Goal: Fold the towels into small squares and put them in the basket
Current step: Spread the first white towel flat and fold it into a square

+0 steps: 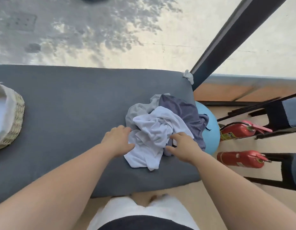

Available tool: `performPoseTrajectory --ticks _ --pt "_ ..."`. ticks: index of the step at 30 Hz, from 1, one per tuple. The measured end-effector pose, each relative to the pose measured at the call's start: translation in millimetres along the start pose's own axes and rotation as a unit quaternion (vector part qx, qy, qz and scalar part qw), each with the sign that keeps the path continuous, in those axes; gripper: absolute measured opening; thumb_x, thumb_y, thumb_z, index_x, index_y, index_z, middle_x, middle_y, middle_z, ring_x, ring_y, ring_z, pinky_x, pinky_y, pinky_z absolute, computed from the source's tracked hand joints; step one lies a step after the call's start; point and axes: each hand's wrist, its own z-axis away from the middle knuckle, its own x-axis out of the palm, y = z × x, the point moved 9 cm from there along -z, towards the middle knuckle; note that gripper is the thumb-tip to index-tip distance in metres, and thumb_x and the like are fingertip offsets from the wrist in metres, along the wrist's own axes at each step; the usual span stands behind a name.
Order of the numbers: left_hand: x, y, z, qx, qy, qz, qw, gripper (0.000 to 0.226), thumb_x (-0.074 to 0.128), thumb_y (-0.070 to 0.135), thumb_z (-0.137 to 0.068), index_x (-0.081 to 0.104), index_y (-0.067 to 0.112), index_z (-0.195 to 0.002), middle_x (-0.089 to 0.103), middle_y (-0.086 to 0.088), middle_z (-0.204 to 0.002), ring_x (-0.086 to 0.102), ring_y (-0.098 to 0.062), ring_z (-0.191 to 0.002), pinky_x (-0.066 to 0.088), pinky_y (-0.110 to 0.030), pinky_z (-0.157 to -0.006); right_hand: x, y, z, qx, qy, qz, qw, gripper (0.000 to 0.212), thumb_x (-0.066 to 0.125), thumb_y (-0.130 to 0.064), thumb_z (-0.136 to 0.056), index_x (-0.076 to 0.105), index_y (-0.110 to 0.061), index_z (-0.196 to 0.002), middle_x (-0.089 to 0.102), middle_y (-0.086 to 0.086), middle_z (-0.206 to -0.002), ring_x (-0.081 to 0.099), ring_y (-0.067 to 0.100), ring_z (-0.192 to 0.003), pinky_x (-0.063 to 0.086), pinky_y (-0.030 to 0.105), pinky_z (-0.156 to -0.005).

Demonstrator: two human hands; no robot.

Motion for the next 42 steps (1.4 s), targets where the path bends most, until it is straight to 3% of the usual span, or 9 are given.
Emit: performPoseTrajectory --ticks 8,14,17,21,29,32,36,39,42 --pt "-8 2 -103 -0.009 -0.045 0.065 0.997 0.031 0.058 0.047 -0.082 0.046 0.024 -0.100 0.054 0.000 -0.112 0.052 -0.027 -0.099 0.048 -0.041 -0.078 -18 -17 -97 -0.001 -0.017 0.026 1.000 0.066 0.053 -0.059 -0.093 0.042 -0.030 -0.151 0.018 -0.006 -0.166 0.024 0.019 -0.149 0.034 0.042 -0.114" --pt "21 4 -129 -0.089 -0.081 0.229 0.966 0.025 0.055 0.033 -0.091 0.059 0.013 -0.105 0.063 0.000 -0.098 0.058 -0.021 -0.087 0.050 -0.034 -0.074 2 0 -131 0.000 -0.074 0.090 0.993 0.069 0.049 -0.057 -0.094 0.037 -0.022 -0.153 0.010 -0.004 -0.168 0.009 0.022 -0.153 0.028 0.048 -0.117" --pt "21 6 -125 -0.125 -0.043 0.267 0.955 0.015 0.056 0.019 -0.088 0.052 0.014 -0.076 0.055 -0.002 -0.073 0.046 -0.020 -0.065 0.036 -0.030 -0.058 5 7 -135 -0.013 -0.087 0.085 0.992 0.053 0.045 -0.046 -0.099 0.046 -0.018 -0.143 0.031 -0.006 -0.158 0.031 0.021 -0.143 0.037 0.045 -0.107" --pt "9 13 -105 -0.139 0.002 0.343 0.929 0.016 0.057 0.022 -0.091 0.056 0.013 -0.078 0.055 0.000 -0.073 0.047 -0.020 -0.066 0.039 -0.030 -0.061 -10 12 -123 -0.029 -0.045 -0.023 0.998 0.028 0.055 -0.034 -0.094 0.063 -0.013 -0.110 0.063 0.002 -0.120 0.060 0.024 -0.109 0.048 0.037 -0.086" --pt "-41 38 -43 -0.085 0.074 0.392 0.913 0.016 0.058 0.026 -0.094 0.061 0.010 -0.090 0.057 -0.006 -0.077 0.047 -0.018 -0.068 0.038 -0.031 -0.063 -56 35 -58 -0.090 0.058 -0.205 0.973 0.018 0.063 -0.011 -0.082 0.067 -0.025 -0.094 0.062 -0.010 -0.082 0.058 0.011 -0.073 0.049 0.031 -0.069" --pt "-44 49 -20 -0.065 0.057 0.367 0.926 0.015 0.060 0.025 -0.095 0.061 0.011 -0.090 0.051 -0.006 -0.074 0.042 -0.018 -0.067 0.034 -0.030 -0.063 -64 43 -44 -0.116 0.084 -0.118 0.983 0.039 0.054 -0.009 -0.090 0.058 -0.022 -0.127 0.053 -0.005 -0.112 0.061 0.023 -0.094 0.051 0.037 -0.081" --pt "-45 61 17 -0.054 -0.032 0.358 0.931 0.016 0.069 0.025 -0.091 0.064 0.013 -0.081 0.058 0.003 -0.067 0.049 -0.011 -0.059 0.037 -0.023 -0.057 -60 40 -23 -0.145 0.026 -0.037 0.988 0.026 0.048 -0.005 -0.087 0.051 -0.018 -0.064 0.047 0.001 -0.077 0.046 0.026 -0.074 0.031 0.034 -0.059" --pt "-27 55 46 -0.063 -0.198 0.337 0.918 0.013 0.074 0.028 -0.080 0.067 0.017 -0.076 0.062 -0.002 -0.072 0.056 -0.014 -0.066 0.043 -0.029 -0.066 -41 35 4 -0.169 -0.095 -0.003 0.981 0.029 0.046 -0.006 -0.084 0.035 -0.017 -0.059 0.034 -0.001 -0.062 0.029 0.018 -0.062 0.022 0.030 -0.054" --pt "-20 33 53 -0.086 -0.191 0.247 0.946 0.014 0.073 0.028 -0.084 0.067 0.019 -0.074 0.063 0.002 -0.070 0.055 -0.013 -0.064 0.044 -0.029 -0.064 -21 32 12 -0.173 -0.132 -0.009 0.976 0.028 0.050 -0.013 -0.087 0.043 -0.018 -0.061 0.040 -0.004 -0.062 0.033 0.015 -0.059 0.027 0.026 -0.054"
